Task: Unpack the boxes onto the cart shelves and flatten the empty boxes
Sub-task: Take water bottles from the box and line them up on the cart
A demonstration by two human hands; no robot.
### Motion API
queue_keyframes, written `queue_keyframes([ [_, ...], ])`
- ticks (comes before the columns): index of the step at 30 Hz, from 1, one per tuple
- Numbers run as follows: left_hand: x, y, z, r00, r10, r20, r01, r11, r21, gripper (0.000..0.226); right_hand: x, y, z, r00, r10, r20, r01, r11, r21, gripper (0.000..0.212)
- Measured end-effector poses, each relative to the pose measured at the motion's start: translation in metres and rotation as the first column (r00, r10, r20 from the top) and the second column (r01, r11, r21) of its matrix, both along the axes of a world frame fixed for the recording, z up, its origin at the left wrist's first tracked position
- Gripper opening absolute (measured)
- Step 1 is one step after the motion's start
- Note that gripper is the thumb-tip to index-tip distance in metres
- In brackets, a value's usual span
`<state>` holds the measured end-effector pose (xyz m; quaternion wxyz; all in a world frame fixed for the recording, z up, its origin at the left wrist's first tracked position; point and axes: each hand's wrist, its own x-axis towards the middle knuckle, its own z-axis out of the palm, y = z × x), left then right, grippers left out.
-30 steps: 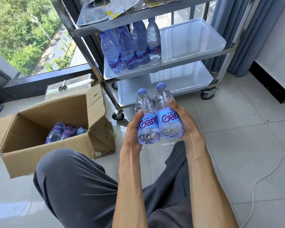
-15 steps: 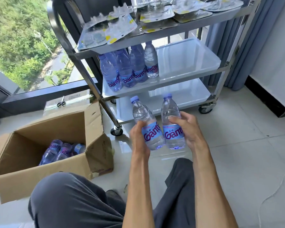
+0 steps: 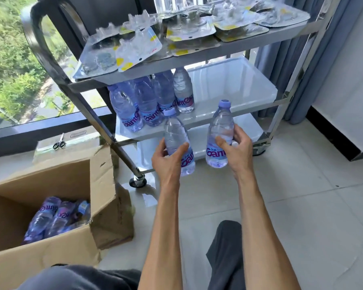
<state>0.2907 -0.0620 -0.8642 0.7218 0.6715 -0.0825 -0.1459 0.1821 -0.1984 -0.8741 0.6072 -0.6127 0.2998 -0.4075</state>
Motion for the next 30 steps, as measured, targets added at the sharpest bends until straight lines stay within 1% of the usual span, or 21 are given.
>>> queue_keyframes([
  [1, 0.007, -0.008, 0.001, 0.999, 0.032, 0.032, -0.034, 0.998, 0.049, 0.035, 0.01, -0.008, 0.002, 1.0, -0.025, 0.0, 0.025, 0.999, -0.039, 0.032],
  [3, 0.019, -0.026, 0.002, 0.993, 0.08, 0.083, -0.088, 0.991, 0.1, 0.038, 0.03, -0.027, 0.005, 0.997, -0.075, -0.025, 0.072, 0.993, -0.093, 0.034],
  [6, 0.035, -0.061, 0.008, 0.979, 0.129, 0.156, -0.15, 0.98, 0.13, 0.044, 0.062, -0.054, 0.013, 0.988, -0.132, -0.083, 0.116, 0.978, -0.171, 0.043],
  [8, 0.046, -0.084, 0.012, 0.969, 0.153, 0.195, -0.183, 0.972, 0.148, 0.043, 0.082, -0.068, 0.017, 0.983, -0.158, -0.093, 0.134, 0.966, -0.222, 0.046],
  [10, 0.055, -0.105, 0.015, 0.964, 0.171, 0.206, -0.197, 0.974, 0.112, 0.041, 0.1, -0.078, 0.02, 0.974, -0.201, -0.105, 0.171, 0.955, -0.243, 0.054],
  [12, 0.065, -0.121, 0.017, 0.952, 0.198, 0.232, -0.219, 0.973, 0.069, 0.044, 0.115, -0.085, 0.021, 0.972, -0.215, -0.096, 0.189, 0.956, -0.226, 0.059],
  [14, 0.075, -0.136, 0.019, 0.944, 0.226, 0.241, -0.244, 0.969, 0.047, 0.044, 0.128, -0.093, 0.02, 0.973, -0.211, -0.092, 0.193, 0.966, -0.174, 0.059],
  [16, 0.084, -0.148, 0.019, 0.937, 0.247, 0.247, -0.268, 0.962, 0.054, 0.046, 0.138, -0.1, 0.017, 0.975, -0.188, -0.119, 0.171, 0.975, -0.139, 0.057],
  [18, 0.088, -0.157, 0.018, 0.932, 0.256, 0.255, -0.284, 0.955, 0.081, 0.051, 0.145, -0.1, 0.013, 0.977, -0.162, -0.14, 0.142, 0.98, -0.14, 0.057],
  [22, 0.087, -0.164, 0.01, 0.92, 0.237, 0.312, -0.294, 0.944, 0.149, 0.06, 0.153, -0.093, 0.005, 0.983, -0.157, -0.094, 0.143, 0.98, -0.137, 0.061],
  [24, 0.088, -0.166, 0.009, 0.91, 0.233, 0.342, -0.298, 0.943, 0.149, 0.061, 0.155, -0.093, 0.003, 0.983, -0.16, -0.088, 0.144, 0.976, -0.165, 0.062],
  [30, 0.084, -0.177, 0.007, 0.906, 0.245, 0.346, -0.309, 0.94, 0.145, 0.069, 0.161, -0.105, -0.001, 0.989, -0.132, -0.066, 0.117, 0.973, -0.2, 0.058],
])
